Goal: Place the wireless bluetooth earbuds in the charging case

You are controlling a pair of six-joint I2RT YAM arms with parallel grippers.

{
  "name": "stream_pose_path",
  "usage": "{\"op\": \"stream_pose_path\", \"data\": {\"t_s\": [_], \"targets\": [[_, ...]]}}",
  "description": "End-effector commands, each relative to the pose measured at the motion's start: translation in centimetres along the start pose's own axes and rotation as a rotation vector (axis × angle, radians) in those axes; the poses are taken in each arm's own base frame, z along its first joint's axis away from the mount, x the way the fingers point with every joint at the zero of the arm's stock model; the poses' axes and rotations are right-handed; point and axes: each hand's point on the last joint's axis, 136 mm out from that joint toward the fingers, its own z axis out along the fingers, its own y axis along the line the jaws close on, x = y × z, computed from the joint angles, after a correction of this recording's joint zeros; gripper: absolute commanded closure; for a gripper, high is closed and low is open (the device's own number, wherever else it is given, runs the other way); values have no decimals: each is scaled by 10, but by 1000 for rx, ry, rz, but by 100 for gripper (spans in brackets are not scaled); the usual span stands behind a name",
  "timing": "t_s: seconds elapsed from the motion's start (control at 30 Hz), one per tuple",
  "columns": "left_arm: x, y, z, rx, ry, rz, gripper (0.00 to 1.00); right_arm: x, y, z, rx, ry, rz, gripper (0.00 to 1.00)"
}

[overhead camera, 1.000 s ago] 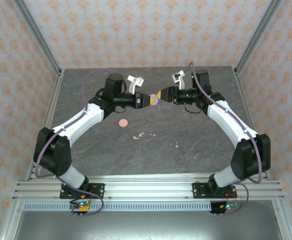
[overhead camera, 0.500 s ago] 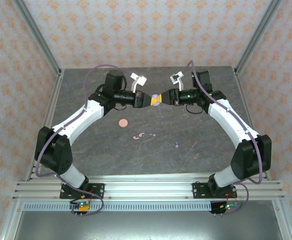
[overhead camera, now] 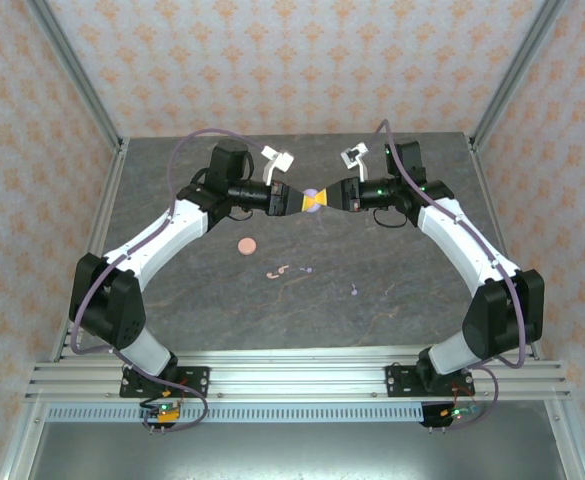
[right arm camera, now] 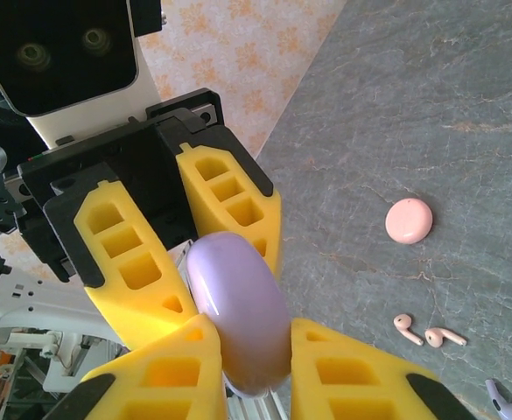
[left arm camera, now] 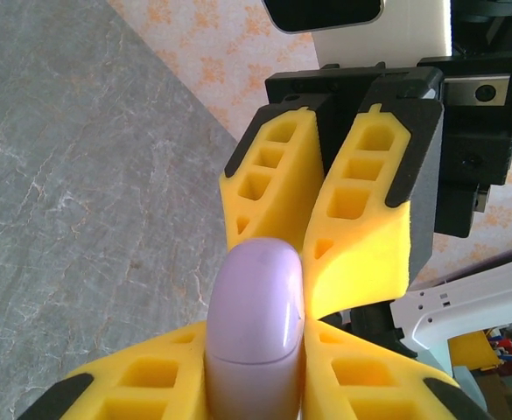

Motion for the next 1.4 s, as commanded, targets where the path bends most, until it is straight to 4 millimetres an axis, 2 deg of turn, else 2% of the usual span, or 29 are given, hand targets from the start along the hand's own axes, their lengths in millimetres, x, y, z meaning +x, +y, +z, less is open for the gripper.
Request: {"op": "stream_pose_path", "data": {"t_s": [0.0,0.2,0.53,0.63,0.73,0.83,1.0,1.1,1.23,1.37], "targets": [[-9,-14,-3,19,-24,46,70,-11,26,-4,-65,-25,-77,81],[-12,-14,-4,20,-45,42,61,-10,26,-3,-73,-23,-72,81],[-13,-12,-2,20,-55,25,61,-11,28,-1,-78,-25,-71,81],[-12,-11,-2,12,-54,22,68,-12,27,0,-73,-26,-64,81],[-11,-9,-2,-2,-56,12,80,-13,25,0,-60,-33,-62,81],[-11,-7,-5,-25,-65,12,86,-14,22,-2,-23,-49,-60,74],[-14,1,-11,-110,-92,35,87,-14,5,-10,130,-73,-39,53],[-17,5,-16,-154,-146,80,87,-12,0,-16,196,-80,-36,50],[-19,2,-22,-154,-240,201,87,-8,4,-23,236,-71,-52,48],[-2,-14,-20,-132,-235,427,86,3,14,-24,230,-26,-78,46]]}}
